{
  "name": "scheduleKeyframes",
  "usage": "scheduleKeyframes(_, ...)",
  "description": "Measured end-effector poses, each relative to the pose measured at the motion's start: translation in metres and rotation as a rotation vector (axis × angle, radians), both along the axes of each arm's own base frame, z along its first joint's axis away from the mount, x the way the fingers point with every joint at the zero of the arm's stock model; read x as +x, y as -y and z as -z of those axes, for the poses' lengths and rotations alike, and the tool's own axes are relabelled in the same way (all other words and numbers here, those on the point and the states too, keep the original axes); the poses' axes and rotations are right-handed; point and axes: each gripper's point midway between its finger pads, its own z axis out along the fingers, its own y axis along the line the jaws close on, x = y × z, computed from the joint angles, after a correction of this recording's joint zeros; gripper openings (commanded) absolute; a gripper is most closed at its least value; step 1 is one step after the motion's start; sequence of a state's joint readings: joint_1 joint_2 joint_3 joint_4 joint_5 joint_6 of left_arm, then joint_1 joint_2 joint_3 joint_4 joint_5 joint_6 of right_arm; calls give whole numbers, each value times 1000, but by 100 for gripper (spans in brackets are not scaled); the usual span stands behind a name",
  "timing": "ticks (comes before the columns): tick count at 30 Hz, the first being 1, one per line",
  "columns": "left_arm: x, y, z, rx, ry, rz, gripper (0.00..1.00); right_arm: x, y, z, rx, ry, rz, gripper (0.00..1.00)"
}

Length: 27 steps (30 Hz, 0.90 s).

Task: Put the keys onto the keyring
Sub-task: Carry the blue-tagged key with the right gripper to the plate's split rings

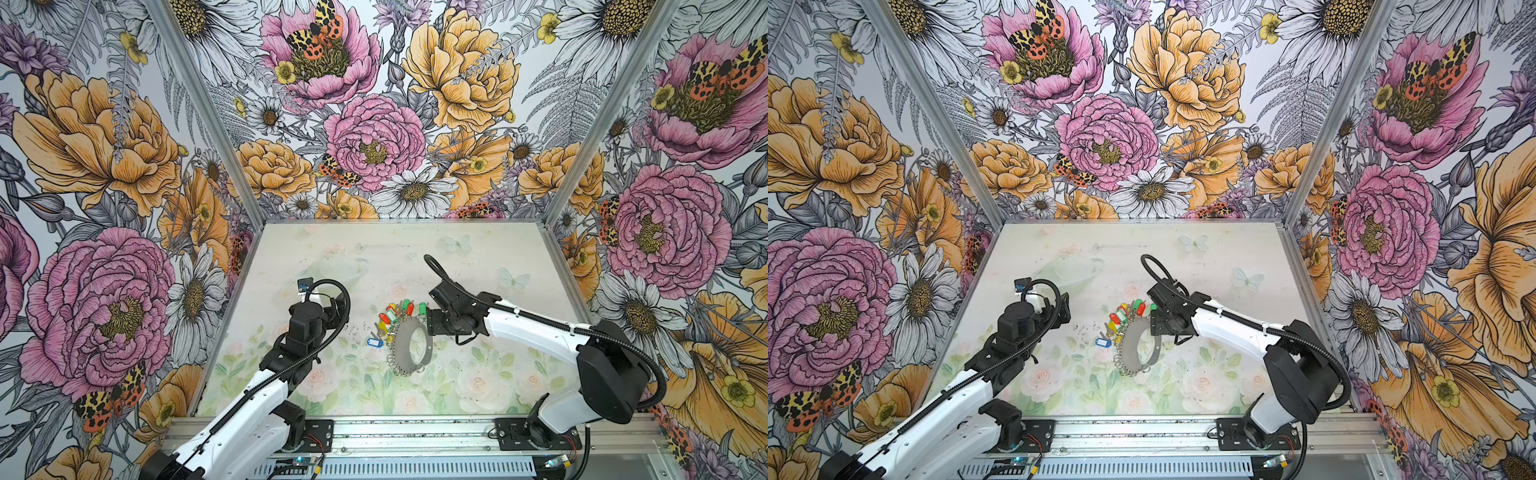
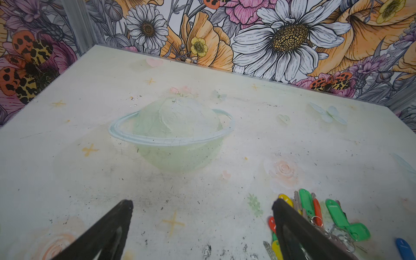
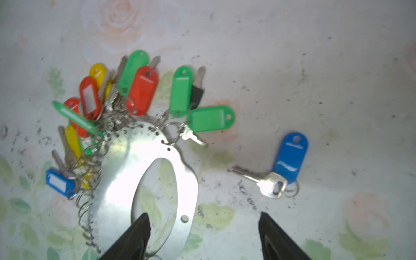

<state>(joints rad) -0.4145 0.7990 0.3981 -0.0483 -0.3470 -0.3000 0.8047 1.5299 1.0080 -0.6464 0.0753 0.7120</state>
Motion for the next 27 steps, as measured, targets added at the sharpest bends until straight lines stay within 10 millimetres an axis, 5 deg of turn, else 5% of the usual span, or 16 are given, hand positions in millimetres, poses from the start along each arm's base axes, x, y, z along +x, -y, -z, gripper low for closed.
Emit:
scheduleKeyframes(6, -5, -3, -21, -35, 68, -9, 98, -37, -77, -8, 23, 8, -267, 56)
scheduleKeyframes(10, -10, -8, -31, -57, 114, -22, 99, -45, -107, 3, 10, -9, -351, 48)
scheduleKeyframes(27, -15, -14, -31, -59, 129, -47, 99, -40, -119, 42, -67, -61, -385, 24)
